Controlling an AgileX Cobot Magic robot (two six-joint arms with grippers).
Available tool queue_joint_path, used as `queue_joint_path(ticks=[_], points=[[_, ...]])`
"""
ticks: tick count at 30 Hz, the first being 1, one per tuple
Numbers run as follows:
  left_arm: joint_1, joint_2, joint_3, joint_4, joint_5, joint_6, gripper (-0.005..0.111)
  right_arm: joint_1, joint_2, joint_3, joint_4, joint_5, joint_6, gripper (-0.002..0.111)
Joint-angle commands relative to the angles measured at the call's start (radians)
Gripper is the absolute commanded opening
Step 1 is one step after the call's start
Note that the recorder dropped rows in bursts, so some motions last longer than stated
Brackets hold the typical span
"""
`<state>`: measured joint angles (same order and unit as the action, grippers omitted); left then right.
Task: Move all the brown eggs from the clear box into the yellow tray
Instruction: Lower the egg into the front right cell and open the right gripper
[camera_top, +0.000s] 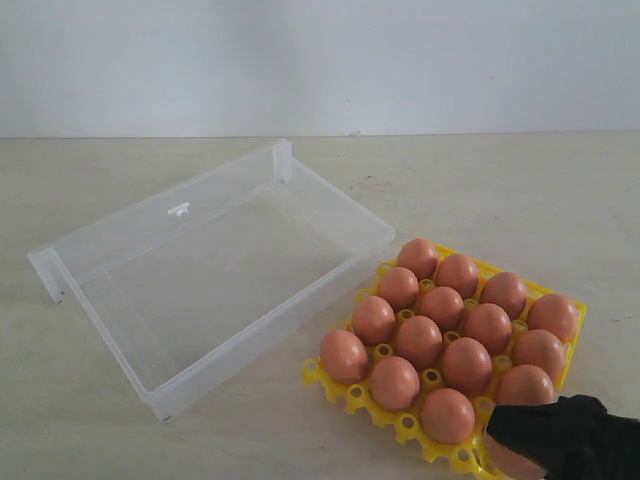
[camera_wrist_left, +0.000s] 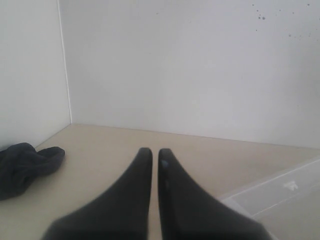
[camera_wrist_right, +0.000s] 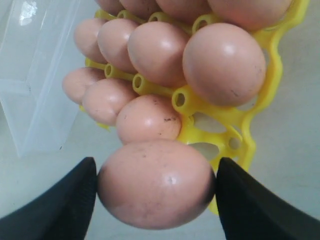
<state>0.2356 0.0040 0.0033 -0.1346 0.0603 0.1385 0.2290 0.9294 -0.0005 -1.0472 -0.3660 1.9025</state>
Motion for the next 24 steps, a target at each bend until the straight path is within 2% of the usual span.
queue_joint_path(ticks=[1,24], points=[[-0.001,-0.004,-0.003,0.0,-0.008,0.002,0.004,0.001,0.0,0.001,0.043,0.002,-0.027,0.0],[-0.001,-0.004,-0.003,0.0,-0.008,0.002,0.004,0.001,0.0,0.001,0.108,0.051,-0.051,0.0]])
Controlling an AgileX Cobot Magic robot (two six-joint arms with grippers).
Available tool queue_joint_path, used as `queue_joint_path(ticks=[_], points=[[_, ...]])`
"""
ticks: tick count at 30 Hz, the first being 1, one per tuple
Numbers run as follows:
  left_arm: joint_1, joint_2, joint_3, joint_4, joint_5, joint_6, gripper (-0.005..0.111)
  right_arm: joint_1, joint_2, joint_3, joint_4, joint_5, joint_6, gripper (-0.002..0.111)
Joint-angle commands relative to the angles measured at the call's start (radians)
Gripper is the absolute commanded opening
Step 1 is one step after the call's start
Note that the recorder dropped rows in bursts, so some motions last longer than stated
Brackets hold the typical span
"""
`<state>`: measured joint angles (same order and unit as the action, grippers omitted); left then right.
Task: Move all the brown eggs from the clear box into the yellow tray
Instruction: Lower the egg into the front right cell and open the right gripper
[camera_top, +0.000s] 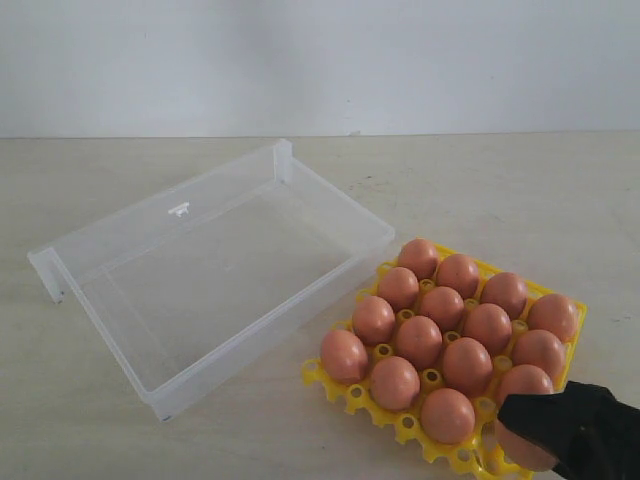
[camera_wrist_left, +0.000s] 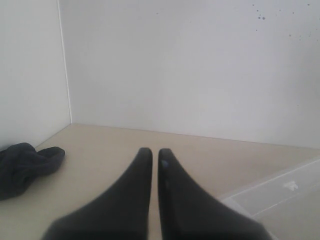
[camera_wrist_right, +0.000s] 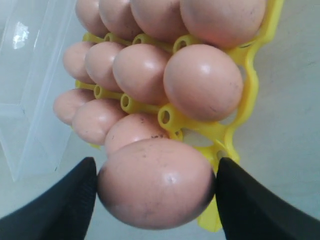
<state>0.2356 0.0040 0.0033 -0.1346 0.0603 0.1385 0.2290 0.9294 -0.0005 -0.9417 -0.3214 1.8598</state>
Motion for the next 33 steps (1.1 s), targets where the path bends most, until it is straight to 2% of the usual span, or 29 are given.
queue_joint_path(ticks=[1,13,21,28,33], points=[[-0.001,-0.004,-0.003,0.0,-0.008,0.002,0.004,0.001,0.0,0.001,0.002,0.005,-0.008,0.0],[-0.001,-0.004,-0.003,0.0,-0.008,0.002,0.004,0.001,0.0,0.001,-0.012,-0.004,-0.04,0.001],[-0.001,-0.004,-0.003,0.0,-0.008,0.002,0.004,0.001,0.0,0.001,-0.002,-0.023,-0.035,0.025],[-0.001,-0.004,-0.003,0.0,-0.008,0.002,0.004,0.001,0.0,0.001,0.008,-0.044,-0.033,0.026],[-0.001,-0.004,-0.003,0.0,-0.008,0.002,0.004,0.001,0.0,0.001,0.019,-0.044,-0.027,0.049]])
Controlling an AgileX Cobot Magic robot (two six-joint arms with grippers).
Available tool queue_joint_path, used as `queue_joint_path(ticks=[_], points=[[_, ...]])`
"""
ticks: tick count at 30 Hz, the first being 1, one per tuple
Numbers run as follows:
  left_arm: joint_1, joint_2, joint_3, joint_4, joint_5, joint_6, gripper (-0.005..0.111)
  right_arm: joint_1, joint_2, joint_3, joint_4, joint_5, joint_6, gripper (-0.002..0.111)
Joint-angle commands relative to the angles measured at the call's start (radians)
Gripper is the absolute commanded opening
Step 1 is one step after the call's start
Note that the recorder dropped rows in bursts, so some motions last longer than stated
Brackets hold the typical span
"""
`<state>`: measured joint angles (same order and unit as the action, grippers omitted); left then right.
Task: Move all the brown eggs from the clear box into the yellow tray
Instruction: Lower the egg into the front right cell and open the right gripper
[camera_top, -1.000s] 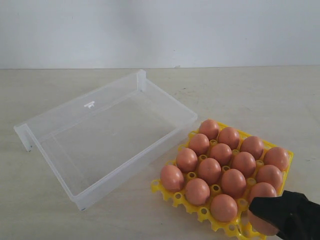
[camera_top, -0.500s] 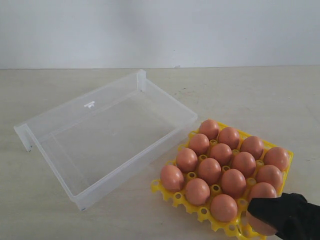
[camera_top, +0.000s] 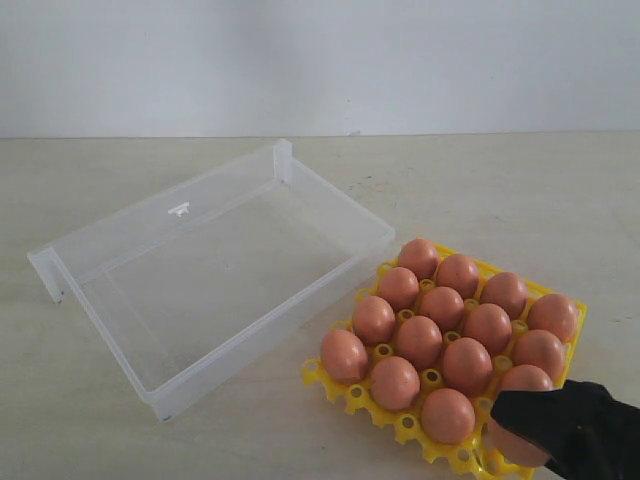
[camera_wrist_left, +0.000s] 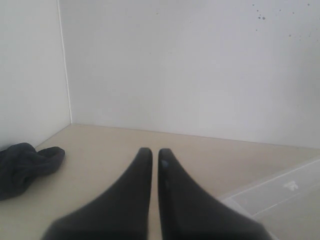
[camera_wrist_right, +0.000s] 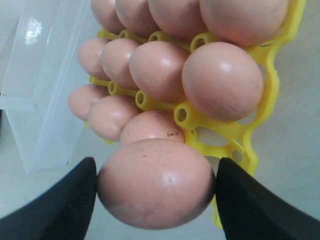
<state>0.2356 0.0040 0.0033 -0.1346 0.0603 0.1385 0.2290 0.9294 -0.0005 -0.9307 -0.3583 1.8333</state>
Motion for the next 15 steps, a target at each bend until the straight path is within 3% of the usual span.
queue_joint_path(ticks=[1,15], points=[[-0.001,-0.004,-0.003,0.0,-0.008,0.002,0.004,0.001,0.0,0.001,0.008,-0.007,0.005,0.052],[-0.001,-0.004,-0.003,0.0,-0.008,0.002,0.004,0.001,0.0,0.001,0.008,-0.002,0.043,0.053]])
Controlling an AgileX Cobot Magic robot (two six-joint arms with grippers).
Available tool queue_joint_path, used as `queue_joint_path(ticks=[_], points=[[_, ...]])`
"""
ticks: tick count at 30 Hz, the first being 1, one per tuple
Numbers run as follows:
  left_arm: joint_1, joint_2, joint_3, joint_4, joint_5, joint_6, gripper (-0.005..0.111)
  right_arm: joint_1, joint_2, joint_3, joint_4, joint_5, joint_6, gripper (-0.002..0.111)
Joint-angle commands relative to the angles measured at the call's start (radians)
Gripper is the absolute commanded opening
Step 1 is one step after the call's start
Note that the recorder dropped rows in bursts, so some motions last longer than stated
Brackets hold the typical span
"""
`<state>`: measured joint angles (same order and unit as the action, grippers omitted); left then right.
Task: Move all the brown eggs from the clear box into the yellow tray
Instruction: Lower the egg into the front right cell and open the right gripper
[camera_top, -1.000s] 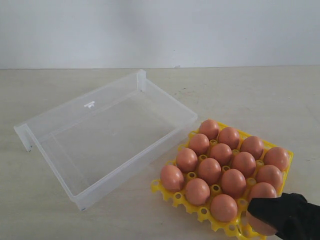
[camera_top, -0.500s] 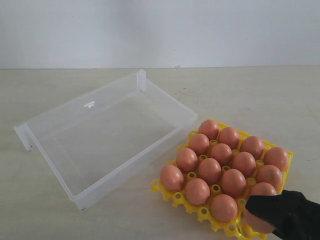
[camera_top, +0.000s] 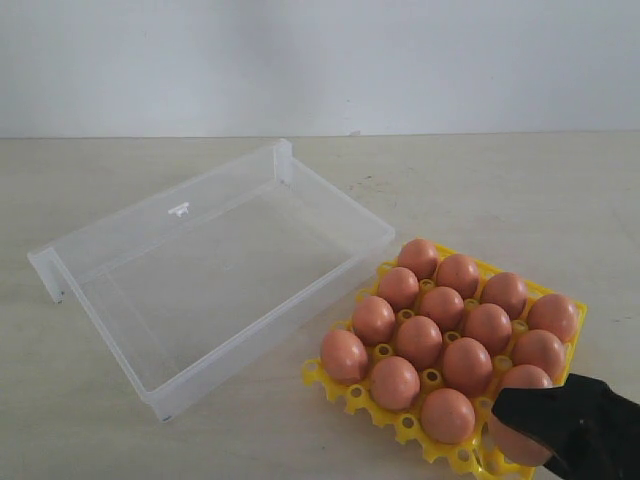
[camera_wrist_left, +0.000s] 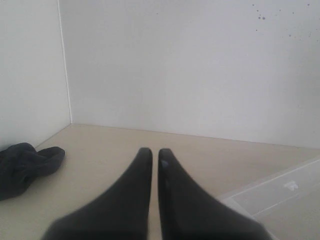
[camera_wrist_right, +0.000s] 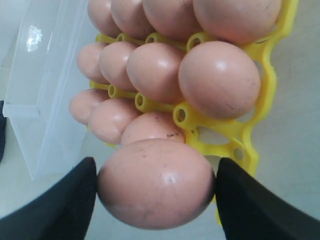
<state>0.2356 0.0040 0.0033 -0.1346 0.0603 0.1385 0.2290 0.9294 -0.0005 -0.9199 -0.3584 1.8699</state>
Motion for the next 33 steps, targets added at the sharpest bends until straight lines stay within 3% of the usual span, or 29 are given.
queue_joint_path(ticks=[1,6,11,28,30,32,33], points=[[-0.001,-0.004,-0.003,0.0,-0.008,0.002,0.004,0.001,0.0,0.001,-0.003,-0.002,0.011,0.053],[-0.001,-0.004,-0.003,0.0,-0.008,0.002,0.004,0.001,0.0,0.001,-0.003,-0.002,0.018,0.053],[-0.001,-0.004,-0.003,0.0,-0.008,0.002,0.004,0.001,0.0,0.001,-0.004,0.036,0.042,0.071],[-0.001,-0.004,-0.003,0.0,-0.008,0.002,0.004,0.001,0.0,0.001,-0.004,0.055,0.095,0.068],[-0.001,-0.004,-0.003,0.0,-0.008,0.002,0.004,0.001,0.0,0.001,-0.004,0.024,0.09,0.059],[-0.001,-0.004,-0.003,0.0,-0.008,0.002,0.004,0.001,0.0,0.001,-0.015,-0.047,0.069,0.034],[-0.001,-0.004,-0.003,0.0,-0.008,0.002,0.004,0.001,0.0,0.001,-0.015,-0.109,0.014,0.016]])
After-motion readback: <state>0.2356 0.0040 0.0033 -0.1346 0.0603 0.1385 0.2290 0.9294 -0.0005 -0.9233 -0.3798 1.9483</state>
